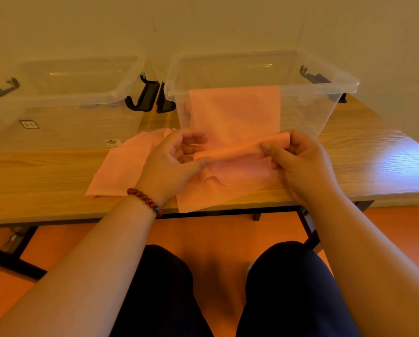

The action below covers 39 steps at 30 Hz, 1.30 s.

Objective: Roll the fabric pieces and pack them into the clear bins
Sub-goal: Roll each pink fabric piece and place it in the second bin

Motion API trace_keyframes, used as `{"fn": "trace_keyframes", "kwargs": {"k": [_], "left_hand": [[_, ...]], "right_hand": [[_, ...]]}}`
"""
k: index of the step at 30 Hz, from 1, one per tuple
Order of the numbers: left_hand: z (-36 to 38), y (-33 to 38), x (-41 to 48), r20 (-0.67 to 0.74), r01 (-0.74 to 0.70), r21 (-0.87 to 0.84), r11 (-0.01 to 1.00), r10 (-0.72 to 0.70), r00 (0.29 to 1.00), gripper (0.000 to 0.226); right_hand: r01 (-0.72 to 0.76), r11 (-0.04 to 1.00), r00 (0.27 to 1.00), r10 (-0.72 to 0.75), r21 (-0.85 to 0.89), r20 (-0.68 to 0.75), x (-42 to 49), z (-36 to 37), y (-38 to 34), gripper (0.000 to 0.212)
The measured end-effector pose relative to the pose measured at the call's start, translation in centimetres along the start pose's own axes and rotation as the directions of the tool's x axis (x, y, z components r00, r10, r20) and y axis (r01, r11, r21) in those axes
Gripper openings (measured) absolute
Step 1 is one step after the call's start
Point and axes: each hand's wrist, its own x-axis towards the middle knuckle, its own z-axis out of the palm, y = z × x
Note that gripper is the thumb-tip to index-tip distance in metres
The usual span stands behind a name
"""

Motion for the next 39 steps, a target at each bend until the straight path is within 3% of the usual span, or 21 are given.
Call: {"fn": "trace_keyframes", "kwargs": {"k": [8, 14, 20, 25, 31, 36, 39], "left_hand": [[0.26, 0.33, -0.29, -0.088, -0.010, 0.096, 0.995, 0.019, 0.996, 0.029], [0.13, 0.33, -0.52, -0.125, -0.025, 0.162, 0.987, 0.045, 0.991, 0.032], [0.09, 0.18, -0.60, -0.118, -0.031, 0.156, 0.987, 0.049, 0.992, 0.032], [0.22, 0.28, -0.73, -0.095, -0.031, -0.022, 0.999, 0.029, 0.995, 0.045], [0.09, 0.51, -0.80, -0.101, -0.063, 0.075, 0.995, 0.070, 0.992, 0.035], [0.08, 0.41, -0.76, -0.173, -0.032, 0.066, 0.997, 0.043, 0.984, 0.032], [0.06, 0.48, -0.78, -0.185, -0.032, 0.101, 0.994, 0.051, 0.981, 0.031]], "right_hand": [[-0.010, 0.997, 1.000, 0.008, 0.072, 0.022, -0.06, -0.12, -0.13, 0.006], [-0.009, 1.000, 0.997, 0.008, 0.008, 0.079, 0.01, -0.11, -0.08, 0.023], [0.024, 0.998, 0.995, -0.018, -0.056, 0.101, 0.05, 0.09, 0.08, 0.032], [0.008, 0.999, 0.997, -0.005, -0.042, 0.082, 0.31, -0.07, 0.26, 0.024], [0.011, 1.000, 0.996, -0.010, -0.010, 0.093, 0.45, -0.08, 0.46, 0.020], [0.005, 0.999, 0.993, -0.010, 0.048, 0.120, 0.32, -0.12, 0.38, 0.037], [0.000, 0.999, 0.996, -0.003, 0.035, 0.093, 0.30, -0.05, 0.40, 0.029]]}}
